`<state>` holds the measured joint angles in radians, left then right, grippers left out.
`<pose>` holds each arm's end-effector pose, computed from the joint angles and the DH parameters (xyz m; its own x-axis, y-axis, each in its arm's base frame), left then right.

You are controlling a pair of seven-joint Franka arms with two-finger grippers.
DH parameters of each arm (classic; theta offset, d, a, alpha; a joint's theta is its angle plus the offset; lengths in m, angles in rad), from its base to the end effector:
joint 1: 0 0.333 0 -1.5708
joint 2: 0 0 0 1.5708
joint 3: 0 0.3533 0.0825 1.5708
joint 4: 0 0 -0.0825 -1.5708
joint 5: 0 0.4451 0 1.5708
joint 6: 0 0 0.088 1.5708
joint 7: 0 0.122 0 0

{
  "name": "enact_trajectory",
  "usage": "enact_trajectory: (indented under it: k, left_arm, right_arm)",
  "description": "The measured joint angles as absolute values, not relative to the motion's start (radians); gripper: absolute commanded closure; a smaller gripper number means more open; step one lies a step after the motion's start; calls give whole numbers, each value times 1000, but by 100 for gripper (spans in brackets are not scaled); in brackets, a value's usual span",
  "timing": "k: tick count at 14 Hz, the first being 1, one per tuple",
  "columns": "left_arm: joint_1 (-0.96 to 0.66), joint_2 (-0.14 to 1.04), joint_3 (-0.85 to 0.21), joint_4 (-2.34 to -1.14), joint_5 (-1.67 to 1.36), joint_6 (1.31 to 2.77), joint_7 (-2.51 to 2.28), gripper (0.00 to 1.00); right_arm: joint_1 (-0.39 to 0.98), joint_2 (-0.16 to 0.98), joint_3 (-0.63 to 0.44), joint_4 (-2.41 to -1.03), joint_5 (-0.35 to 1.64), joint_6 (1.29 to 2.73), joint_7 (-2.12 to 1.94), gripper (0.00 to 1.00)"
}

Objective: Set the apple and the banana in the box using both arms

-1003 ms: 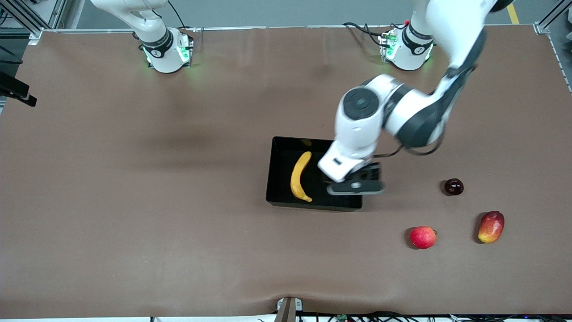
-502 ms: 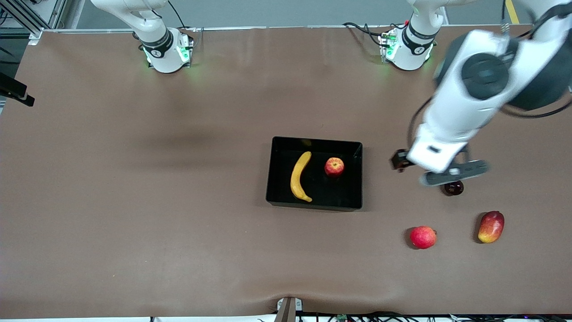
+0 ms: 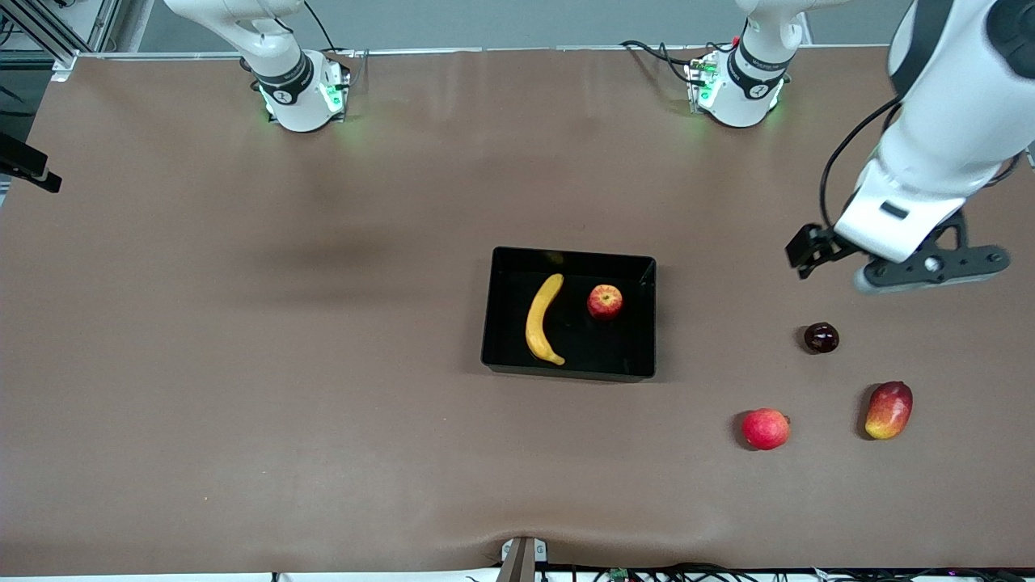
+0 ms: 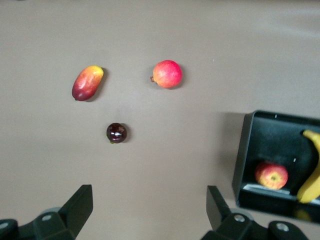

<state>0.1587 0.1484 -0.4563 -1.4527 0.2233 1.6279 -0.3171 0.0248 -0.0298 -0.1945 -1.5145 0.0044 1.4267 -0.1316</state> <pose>0.6527 -0.1497 0.6302 0.9960 0.0110 0.0881 0.0230 -0.9903 -0.1368 0.5806 -0.1009 0.6818 0.9977 -0.0368 -0.0567 -0.0378 -0.9991 -0.0177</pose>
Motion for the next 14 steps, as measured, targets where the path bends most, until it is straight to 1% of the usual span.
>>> enact_trajectory:
  k: [3, 5, 9, 14]
  left_arm:
    - [63, 61, -264, -1515, 138, 1623, -175, 0]
    - [8, 14, -183, -1560, 122, 1622, -157, 0]
    - [-10, -37, -145, -1619, 79, 1622, -157, 0]
    - [-10, -45, -141, -1630, 77, 1621, -157, 0]
  right_arm:
    - [25, -28, -194, -1514, 4, 1427, -132, 0]
    - [25, -27, -194, -1514, 5, 1427, -132, 0]
    - [25, -27, -194, -1514, 5, 1427, -132, 0]
    - [25, -27, -194, -1514, 5, 1427, -132, 0]
